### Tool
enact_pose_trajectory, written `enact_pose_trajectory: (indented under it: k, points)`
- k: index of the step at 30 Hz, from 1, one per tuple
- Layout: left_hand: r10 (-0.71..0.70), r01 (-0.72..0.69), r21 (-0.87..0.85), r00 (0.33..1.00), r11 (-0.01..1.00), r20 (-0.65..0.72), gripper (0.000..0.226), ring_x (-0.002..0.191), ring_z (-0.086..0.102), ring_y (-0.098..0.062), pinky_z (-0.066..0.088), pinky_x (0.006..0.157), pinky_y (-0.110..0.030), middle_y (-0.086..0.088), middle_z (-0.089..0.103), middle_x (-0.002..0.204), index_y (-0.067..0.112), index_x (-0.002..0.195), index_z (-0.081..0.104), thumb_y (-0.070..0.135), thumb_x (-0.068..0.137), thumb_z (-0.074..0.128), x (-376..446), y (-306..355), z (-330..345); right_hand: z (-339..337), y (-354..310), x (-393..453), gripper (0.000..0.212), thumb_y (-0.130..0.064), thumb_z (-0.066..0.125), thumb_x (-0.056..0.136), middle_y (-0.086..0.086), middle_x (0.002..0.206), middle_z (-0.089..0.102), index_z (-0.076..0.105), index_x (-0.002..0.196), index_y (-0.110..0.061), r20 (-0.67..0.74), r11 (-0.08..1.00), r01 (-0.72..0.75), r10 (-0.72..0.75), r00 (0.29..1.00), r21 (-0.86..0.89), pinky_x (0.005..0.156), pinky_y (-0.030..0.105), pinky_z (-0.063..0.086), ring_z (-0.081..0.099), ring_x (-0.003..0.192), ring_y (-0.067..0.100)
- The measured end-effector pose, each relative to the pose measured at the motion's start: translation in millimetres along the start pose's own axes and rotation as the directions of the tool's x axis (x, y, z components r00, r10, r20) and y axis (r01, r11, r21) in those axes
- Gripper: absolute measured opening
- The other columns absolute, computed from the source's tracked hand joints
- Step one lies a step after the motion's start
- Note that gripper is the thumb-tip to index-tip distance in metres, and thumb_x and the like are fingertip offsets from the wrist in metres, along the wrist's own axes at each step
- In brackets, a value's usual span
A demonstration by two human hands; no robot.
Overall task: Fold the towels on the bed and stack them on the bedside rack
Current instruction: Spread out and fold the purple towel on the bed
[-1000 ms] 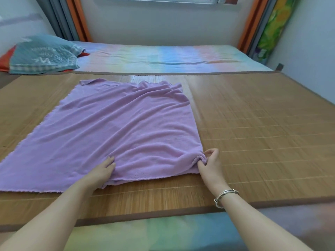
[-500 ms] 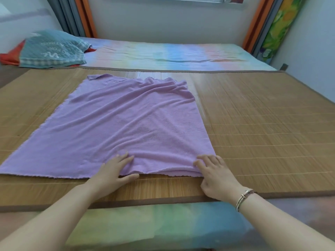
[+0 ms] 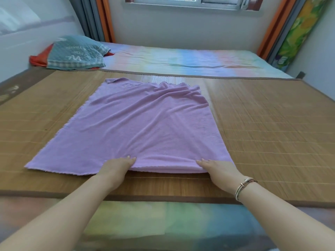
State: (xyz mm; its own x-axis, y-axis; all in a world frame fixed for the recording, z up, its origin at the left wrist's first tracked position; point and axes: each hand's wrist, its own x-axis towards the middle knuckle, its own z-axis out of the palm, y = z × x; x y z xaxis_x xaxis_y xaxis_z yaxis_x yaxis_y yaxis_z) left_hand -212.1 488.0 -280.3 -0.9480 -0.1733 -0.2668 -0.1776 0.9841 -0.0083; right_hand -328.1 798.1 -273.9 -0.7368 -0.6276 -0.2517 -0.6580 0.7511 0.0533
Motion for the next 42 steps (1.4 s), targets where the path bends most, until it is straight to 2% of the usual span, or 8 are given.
enact_pose_trajectory:
  k: [6, 10, 12, 15, 21, 30, 35, 42]
  points:
    - [0.099, -0.100, 0.013, 0.994, 0.995, 0.039, 0.077, 0.139, 0.035, -0.020, 0.036, 0.103, -0.030, 0.001, 0.023, 0.158, 0.035, 0.151, 0.018, -0.005, 0.087, 0.034, -60, 41, -3, -8, 15, -66, 0.069, -0.001, 0.031, 0.090, -0.013, 0.147, 0.043, 0.029, 0.145, -0.041, 0.046, 0.999, -0.038, 0.038, 0.998, -0.014, 0.097, 0.031, 0.043, 0.047, 0.130, 0.014]
    - [0.129, -0.131, 0.019, 0.989, 0.991, 0.076, 0.078, 0.130, 0.045, -0.025, 0.043, 0.098, -0.036, 0.000, 0.040, 0.150, 0.036, 0.149, 0.025, -0.009, 0.085, 0.033, -90, 61, 5, -11, 14, -108, 0.069, -0.001, 0.032, 0.090, -0.009, 0.137, 0.053, 0.028, 0.146, -0.041, 0.138, 0.996, -0.077, 0.084, 0.987, -0.051, 0.078, 0.029, 0.042, 0.053, 0.119, 0.017]
    - [0.132, -0.134, 0.017, 0.987, 0.991, 0.086, 0.079, 0.129, 0.047, -0.023, 0.044, 0.097, -0.036, 0.002, 0.045, 0.146, 0.038, 0.148, 0.026, -0.008, 0.085, 0.033, -103, 66, 5, -14, 10, -124, 0.067, -0.003, 0.033, 0.091, -0.006, 0.133, 0.055, 0.026, 0.146, -0.041, 0.185, 0.994, -0.091, 0.100, 0.978, -0.057, 0.077, 0.029, 0.042, 0.054, 0.117, 0.019]
    - [0.119, -0.117, -0.023, 0.987, 0.993, 0.111, 0.078, 0.135, 0.041, -0.019, 0.042, 0.099, -0.031, 0.006, 0.037, 0.151, 0.042, 0.149, 0.020, -0.003, 0.087, 0.033, -120, 68, -2, -19, -1, -137, 0.068, -0.007, 0.036, 0.089, -0.003, 0.134, 0.054, 0.021, 0.148, -0.038, 0.241, 0.993, -0.107, 0.117, 0.964, -0.053, 0.081, 0.030, 0.044, 0.053, 0.120, 0.021]
    - [0.090, -0.078, -0.121, 0.992, 0.990, 0.091, 0.076, 0.142, 0.029, -0.014, 0.036, 0.105, -0.029, 0.013, 0.023, 0.157, 0.041, 0.151, 0.014, 0.004, 0.089, 0.040, -122, 49, -33, -38, -26, -115, 0.072, -0.004, 0.035, 0.088, -0.009, 0.149, 0.038, 0.016, 0.151, -0.035, 0.150, 0.999, -0.051, 0.051, 0.987, -0.002, 0.090, 0.031, 0.044, 0.044, 0.130, 0.018]
    - [-0.006, -0.001, -0.255, 1.000, 0.967, -0.025, 0.064, 0.142, 0.029, -0.016, 0.039, 0.103, -0.033, 0.012, 0.022, 0.157, 0.035, 0.151, 0.019, 0.010, 0.094, 0.035, -50, -14, -61, -76, -73, 0, 0.066, -0.009, 0.037, 0.092, -0.007, 0.151, 0.033, 0.018, 0.151, -0.031, 0.015, 0.992, 0.039, -0.041, 0.999, 0.116, 0.100, 0.033, 0.040, 0.034, 0.137, 0.018]
    - [-0.171, 0.130, -0.393, 0.983, 0.911, -0.073, 0.058, 0.137, 0.036, -0.017, 0.039, 0.105, -0.034, 0.007, 0.033, 0.153, 0.029, 0.147, 0.030, 0.015, 0.092, 0.039, 32, -73, -60, -90, -103, 112, 0.058, -0.013, 0.037, 0.094, -0.006, 0.149, 0.036, 0.025, 0.149, -0.026, -0.142, 0.969, 0.088, -0.056, 0.988, 0.230, 0.106, 0.028, 0.033, 0.030, 0.138, 0.015]
    - [-0.340, 0.185, -0.556, 0.921, 0.810, -0.189, 0.044, 0.124, 0.048, -0.016, 0.043, 0.098, -0.032, 0.005, 0.048, 0.141, 0.022, 0.135, 0.048, 0.015, 0.092, 0.041, 149, -171, -49, -94, -163, 289, 0.037, -0.010, 0.043, 0.092, -0.004, 0.120, 0.055, 0.056, 0.124, -0.023, -0.357, 0.810, 0.217, -0.010, 0.934, 0.545, 0.092, 0.027, 0.043, 0.047, 0.117, 0.013]
